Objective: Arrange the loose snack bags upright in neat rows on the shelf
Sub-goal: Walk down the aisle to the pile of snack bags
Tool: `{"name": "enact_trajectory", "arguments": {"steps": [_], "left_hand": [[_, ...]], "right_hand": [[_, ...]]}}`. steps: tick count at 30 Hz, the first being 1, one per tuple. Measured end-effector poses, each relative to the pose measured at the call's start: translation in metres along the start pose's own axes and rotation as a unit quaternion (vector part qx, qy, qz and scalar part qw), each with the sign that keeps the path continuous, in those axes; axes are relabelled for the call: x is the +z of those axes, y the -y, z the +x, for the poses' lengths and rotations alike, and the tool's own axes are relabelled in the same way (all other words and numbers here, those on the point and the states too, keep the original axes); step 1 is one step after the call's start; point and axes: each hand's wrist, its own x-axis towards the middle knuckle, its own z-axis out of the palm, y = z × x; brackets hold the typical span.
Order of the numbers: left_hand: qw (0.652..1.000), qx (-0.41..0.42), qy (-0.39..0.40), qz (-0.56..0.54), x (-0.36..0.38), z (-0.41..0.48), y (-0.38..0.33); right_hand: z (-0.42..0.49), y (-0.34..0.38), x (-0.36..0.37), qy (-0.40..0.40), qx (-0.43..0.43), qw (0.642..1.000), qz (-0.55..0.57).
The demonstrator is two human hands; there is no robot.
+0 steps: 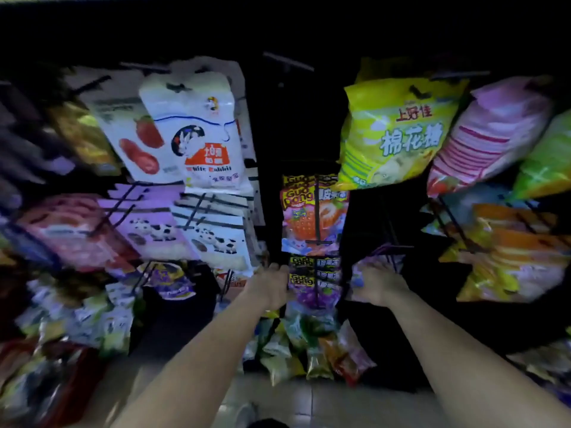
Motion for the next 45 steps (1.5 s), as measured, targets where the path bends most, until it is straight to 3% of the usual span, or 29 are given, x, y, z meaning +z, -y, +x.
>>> {"name": "enact_trajectory", "arguments": {"steps": [5, 16, 22, 29, 38, 45], "left_hand": [[0.993, 0.104, 0.059, 0.013, -0.01, 0.024, 0.005], [0.946, 0.303, 0.1, 0.067, 0.025, 0.008, -0.059], [0.945, 0.29, 0.116, 0.096, 0.092, -0.003, -0.106], [0.956, 0.262, 0.111, 0.067, 0.262, 0.088, -0.137], [0.966, 0.22, 0.071, 0.117, 0.511, 0.243, -0.105], [0.967, 0.234, 0.049, 0.092, 0.576, 0.231, -0.052]], "right_hand": [[-0.036, 0.013, 0.01, -0.011, 0.141, 0.988, 0.065], [-0.141, -0.011, 0.056, -0.038, 0.283, 0.946, 0.153], [-0.177, -0.066, 0.118, -0.024, 0.3, 0.94, 0.162], [-0.098, -0.146, 0.265, -0.016, 0.262, 0.952, 0.157], [0.049, -0.21, 0.509, -0.016, 0.244, 0.958, 0.149], [0.049, -0.181, 0.587, -0.041, 0.238, 0.961, 0.136]]}}
